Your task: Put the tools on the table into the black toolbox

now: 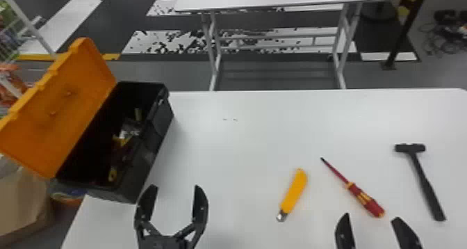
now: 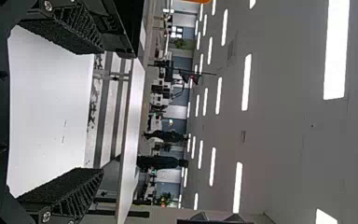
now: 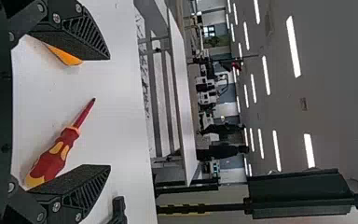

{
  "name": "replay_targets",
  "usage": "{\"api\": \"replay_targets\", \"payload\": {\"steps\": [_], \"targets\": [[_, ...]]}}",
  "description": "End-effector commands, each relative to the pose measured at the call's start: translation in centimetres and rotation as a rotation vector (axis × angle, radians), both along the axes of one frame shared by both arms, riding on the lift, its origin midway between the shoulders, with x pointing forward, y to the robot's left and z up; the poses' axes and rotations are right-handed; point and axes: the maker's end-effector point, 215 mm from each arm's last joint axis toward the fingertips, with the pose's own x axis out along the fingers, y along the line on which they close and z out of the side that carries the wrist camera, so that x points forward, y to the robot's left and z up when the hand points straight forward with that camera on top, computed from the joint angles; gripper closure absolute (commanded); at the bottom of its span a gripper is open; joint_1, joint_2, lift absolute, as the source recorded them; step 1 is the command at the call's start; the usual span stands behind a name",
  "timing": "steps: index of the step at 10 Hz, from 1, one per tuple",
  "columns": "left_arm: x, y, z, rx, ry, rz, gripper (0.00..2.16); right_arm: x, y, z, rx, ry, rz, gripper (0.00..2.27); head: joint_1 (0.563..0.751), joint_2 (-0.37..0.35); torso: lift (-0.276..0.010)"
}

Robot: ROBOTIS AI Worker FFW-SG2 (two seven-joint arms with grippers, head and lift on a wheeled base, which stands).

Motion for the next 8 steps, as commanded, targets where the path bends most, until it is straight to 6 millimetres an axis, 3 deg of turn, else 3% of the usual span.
{"api": "replay_targets", "payload": {"steps": [1, 4, 8], "targets": [[0.0, 0.0, -0.2, 0.0, 0.004, 0.0, 0.09, 0.2, 1.1, 0.2, 0.012, -0.004, 0.016, 0.19, 0.695, 0.15, -0.075], [0.0, 0.1, -0.2, 0.003, 0.004, -0.002, 0.09, 1.1, 3.0, -0.4, 0.011, 0.018, 0.055, 0.19, 0.695, 0.184, -0.075], [-0.1, -0.1, -0.3, 0.003, 0.007, -0.007, 0.09, 3.3, 8.2, -1.7, 0.026, 0.084, 0.116, 0.19, 0.695, 0.246, -0.075]]}}
